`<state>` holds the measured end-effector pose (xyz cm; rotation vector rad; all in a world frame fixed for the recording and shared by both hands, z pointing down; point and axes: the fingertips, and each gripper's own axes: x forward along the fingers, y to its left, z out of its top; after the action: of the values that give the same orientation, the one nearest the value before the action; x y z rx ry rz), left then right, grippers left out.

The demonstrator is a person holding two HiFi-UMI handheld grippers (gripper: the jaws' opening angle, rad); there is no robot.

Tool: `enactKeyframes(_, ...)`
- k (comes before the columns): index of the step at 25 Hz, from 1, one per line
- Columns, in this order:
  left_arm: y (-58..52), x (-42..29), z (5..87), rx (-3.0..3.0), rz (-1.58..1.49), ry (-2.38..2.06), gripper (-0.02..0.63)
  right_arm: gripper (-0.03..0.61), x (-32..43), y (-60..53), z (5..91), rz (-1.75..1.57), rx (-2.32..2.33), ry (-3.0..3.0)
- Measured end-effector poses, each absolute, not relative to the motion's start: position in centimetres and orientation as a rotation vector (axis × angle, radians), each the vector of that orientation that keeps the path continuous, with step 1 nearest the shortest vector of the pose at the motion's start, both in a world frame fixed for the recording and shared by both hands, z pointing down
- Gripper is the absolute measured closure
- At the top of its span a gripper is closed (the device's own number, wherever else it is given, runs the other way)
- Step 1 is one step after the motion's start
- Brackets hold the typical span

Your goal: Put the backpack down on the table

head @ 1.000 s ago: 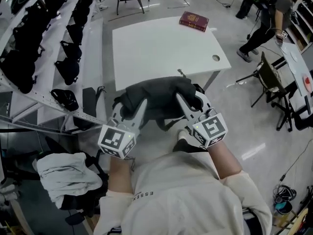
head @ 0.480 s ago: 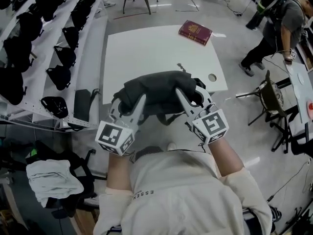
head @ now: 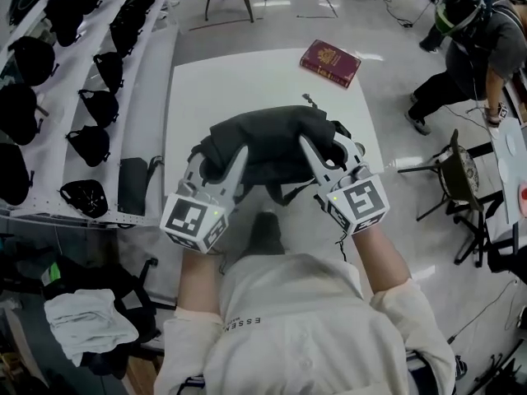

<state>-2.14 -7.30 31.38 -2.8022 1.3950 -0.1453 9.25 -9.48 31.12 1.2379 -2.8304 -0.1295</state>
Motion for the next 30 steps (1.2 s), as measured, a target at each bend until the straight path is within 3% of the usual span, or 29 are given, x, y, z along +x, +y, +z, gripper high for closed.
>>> enactKeyframes(30,-38.5,-8.7,33.2,-2.809,-0.087,1.352,0.552,0.495,2.7,-40.3,32.6,-0.183,1.258,-2.793)
